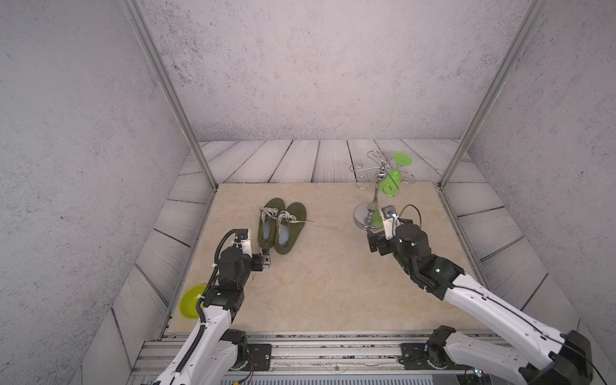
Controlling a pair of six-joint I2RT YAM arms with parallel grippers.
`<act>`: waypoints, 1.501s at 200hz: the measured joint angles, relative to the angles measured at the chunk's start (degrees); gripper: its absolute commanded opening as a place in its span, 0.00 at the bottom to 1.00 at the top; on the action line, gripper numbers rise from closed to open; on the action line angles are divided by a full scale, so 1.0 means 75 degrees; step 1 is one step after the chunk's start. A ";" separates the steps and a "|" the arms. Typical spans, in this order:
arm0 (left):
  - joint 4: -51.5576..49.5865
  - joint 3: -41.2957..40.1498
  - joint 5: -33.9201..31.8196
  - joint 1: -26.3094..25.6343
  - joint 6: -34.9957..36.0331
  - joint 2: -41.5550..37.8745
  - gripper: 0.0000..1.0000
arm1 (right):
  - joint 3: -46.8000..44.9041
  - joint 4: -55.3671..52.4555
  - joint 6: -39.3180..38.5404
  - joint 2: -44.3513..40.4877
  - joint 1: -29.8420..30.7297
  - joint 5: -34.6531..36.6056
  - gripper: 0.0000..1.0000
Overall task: Insert the insole into the shoe
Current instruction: Reset both arms
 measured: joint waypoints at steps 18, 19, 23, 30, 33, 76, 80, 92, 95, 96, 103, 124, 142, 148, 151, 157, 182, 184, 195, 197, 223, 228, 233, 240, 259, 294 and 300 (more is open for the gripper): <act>0.0816 -0.0006 -0.0265 0.0000 0.0335 0.0892 0.96 | -0.1311 0.0475 -0.0050 -0.0624 -0.0895 0.0364 0.99; 0.0871 -0.0006 -0.0280 0.0000 0.0356 0.0956 0.96 | -0.1355 0.0490 -0.0052 -0.0635 -0.0927 0.0370 0.99; 0.1032 -0.0012 -0.0329 0.0000 0.0420 0.1160 0.96 | -0.1606 0.0597 -0.0055 -0.0705 -0.1113 0.0417 0.99; 0.1341 -0.0029 -0.0428 0.0000 0.0519 0.1547 0.96 | -0.1961 0.0764 -0.0032 -0.0781 -0.1405 0.0495 0.99; 0.1501 -0.0052 -0.0495 0.0000 0.0562 0.1725 0.96 | -0.2081 0.0822 -0.0017 -0.0793 -0.1533 0.0513 0.99; 0.3098 -0.0149 -0.1174 0.0009 0.1081 0.3520 0.96 | -0.2830 0.2736 0.0353 0.0102 -0.2955 0.0571 0.99; 0.3182 -0.0099 -0.1241 0.0012 0.1099 0.3649 0.96 | -0.2853 0.3008 0.0344 0.0344 -0.3010 0.0562 0.99; 0.3427 0.0067 -0.1361 0.0035 0.1105 0.4007 0.96 | -0.2917 0.3736 0.0306 0.1055 -0.3104 0.0551 0.99; 0.3532 0.0105 -0.1381 0.0044 0.1099 0.4109 0.96 | -0.2938 0.3902 0.0300 0.1204 -0.3118 0.0548 0.99; 0.3567 0.0114 -0.1390 0.0047 0.1102 0.4138 0.96 | -0.2946 0.3993 0.0289 0.1300 -0.3127 0.0536 0.99; 0.3873 0.0163 -0.1475 0.0061 0.1099 0.4374 0.96 | -0.3002 0.4444 0.0265 0.1719 -0.3179 0.0516 0.99; 0.4593 0.0157 -0.1655 0.0140 0.1032 0.4948 0.96 | -0.3104 0.5534 0.0131 0.2731 -0.3346 0.0291 0.99; 0.4756 0.0160 -0.1699 0.0265 0.0953 0.5112 0.96 | -0.3086 0.6274 0.0128 0.3267 -0.3640 -0.0076 0.99; 0.4893 0.0163 -0.1696 0.0303 0.0941 0.5184 0.96 | -0.3092 0.6580 0.0128 0.3462 -0.3722 -0.0181 0.99; 0.4940 0.0169 -0.1699 0.0321 0.0938 0.5225 0.96 | -0.3098 0.6767 0.0131 0.3593 -0.3756 -0.0233 0.99; 0.4998 0.0184 -0.1693 0.0353 0.0921 0.5295 0.96 | -0.3115 0.7082 0.0122 0.3791 -0.3809 -0.0335 0.99; 0.4721 0.0382 -0.1530 0.0490 0.0819 0.5345 0.96 | -0.3191 0.7644 0.0090 0.4229 -0.3873 -0.0662 0.99; 0.4704 0.0408 -0.1515 0.0507 0.0816 0.5345 0.96 | -0.3179 0.7630 0.0090 0.4229 -0.3873 -0.0673 0.99; 0.4637 0.0530 -0.1419 0.0586 0.0790 0.5345 0.96 | -0.3019 0.7519 0.0096 0.4246 -0.3873 -0.0685 0.99; 0.4622 0.0551 -0.1405 0.0600 0.0781 0.5345 0.96 | -0.2981 0.7493 0.0102 0.4255 -0.3870 -0.0682 0.99; 0.4470 0.0708 -0.1221 0.0702 0.0697 0.5345 0.96 | -0.2305 0.7029 0.0221 0.4325 -0.3993 -0.0726 0.99; 0.4436 0.0717 -0.1186 0.0720 0.0685 0.5345 0.96 | -0.2250 0.7012 0.0245 0.4328 -0.4030 -0.0729 0.99; 0.4412 0.0726 -0.1145 0.0734 0.0664 0.5345 0.96 | -0.2215 0.6977 0.0274 0.4328 -0.4057 -0.0729 0.99; 0.4363 0.0729 -0.1119 0.0749 0.0656 0.5345 0.96 | -0.2200 0.6939 0.0306 0.4328 -0.4083 -0.0729 0.99; 0.4261 0.0731 -0.1052 0.0778 0.0632 0.5345 0.96 | -0.2200 0.6779 0.0347 0.4328 -0.4118 -0.0729 0.99; 0.4234 0.0731 -0.1017 0.0778 0.0627 0.5345 0.96 | -0.2200 0.6624 0.0356 0.4328 -0.4121 -0.0734 0.99; 0.4232 0.0731 -0.1008 0.0778 0.0627 0.5345 0.96 | -0.2200 0.6601 0.0356 0.4328 -0.4121 -0.0734 0.99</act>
